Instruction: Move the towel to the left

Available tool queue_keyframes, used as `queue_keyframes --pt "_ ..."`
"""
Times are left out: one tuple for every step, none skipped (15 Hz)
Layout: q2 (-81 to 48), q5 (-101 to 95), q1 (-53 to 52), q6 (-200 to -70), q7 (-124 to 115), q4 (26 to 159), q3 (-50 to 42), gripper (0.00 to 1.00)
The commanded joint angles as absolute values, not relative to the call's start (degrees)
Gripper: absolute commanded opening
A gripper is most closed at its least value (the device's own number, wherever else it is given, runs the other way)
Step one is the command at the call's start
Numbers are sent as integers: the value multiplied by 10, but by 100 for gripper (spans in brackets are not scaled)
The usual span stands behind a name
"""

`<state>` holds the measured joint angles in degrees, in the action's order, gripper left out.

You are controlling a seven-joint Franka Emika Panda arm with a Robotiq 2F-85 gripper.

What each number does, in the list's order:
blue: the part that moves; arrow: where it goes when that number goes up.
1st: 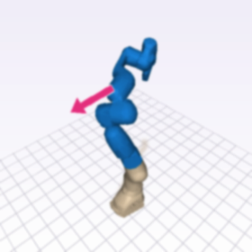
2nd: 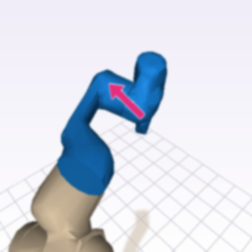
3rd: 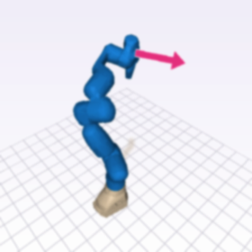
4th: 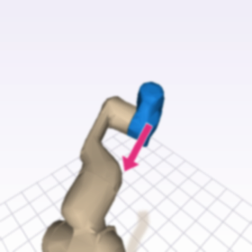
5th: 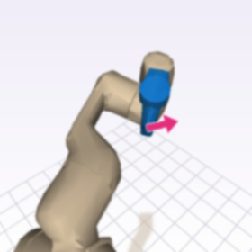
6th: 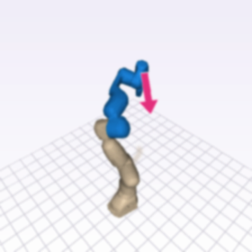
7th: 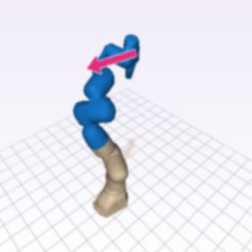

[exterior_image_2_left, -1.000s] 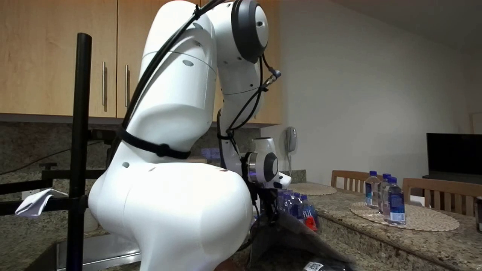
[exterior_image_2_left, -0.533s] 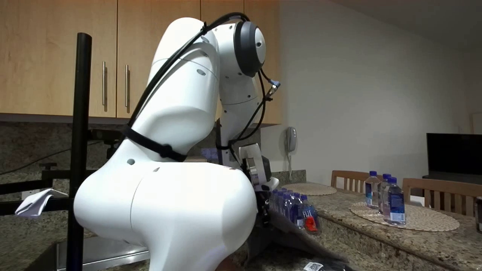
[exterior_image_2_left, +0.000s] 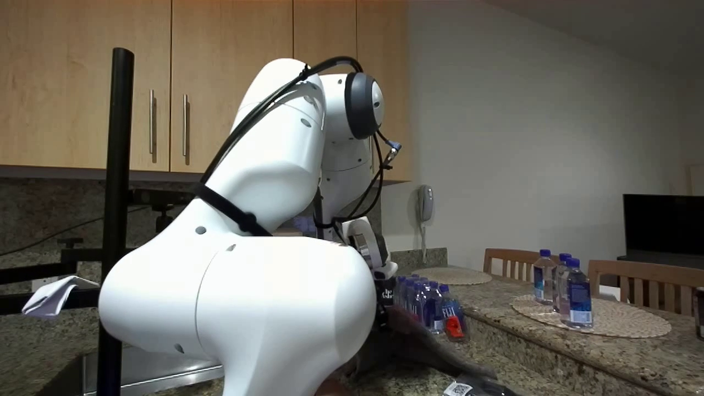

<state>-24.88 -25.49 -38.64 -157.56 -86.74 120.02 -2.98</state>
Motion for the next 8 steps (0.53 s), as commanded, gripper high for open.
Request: queue_keyframes --pt "-282 -245 -379 -1546 -862 1152 -30 9" --pt "-291 -242 -375 -1542 -860 1142 -30 9" --pt "-299 -242 -375 -1537 -861 1132 -32 9" --pt "-308 -239 -371 -1539 -861 1123 -33 9" --pt "-315 -236 -369 -1539 -860 1114 -32 9" --pt "-323 -231 -364 -1541 -857 1105 -31 9" --pt "-330 -229 -363 -1542 -860 1097 -32 9" --pt "-336 -224 -361 -1543 -861 1088 -33 9"
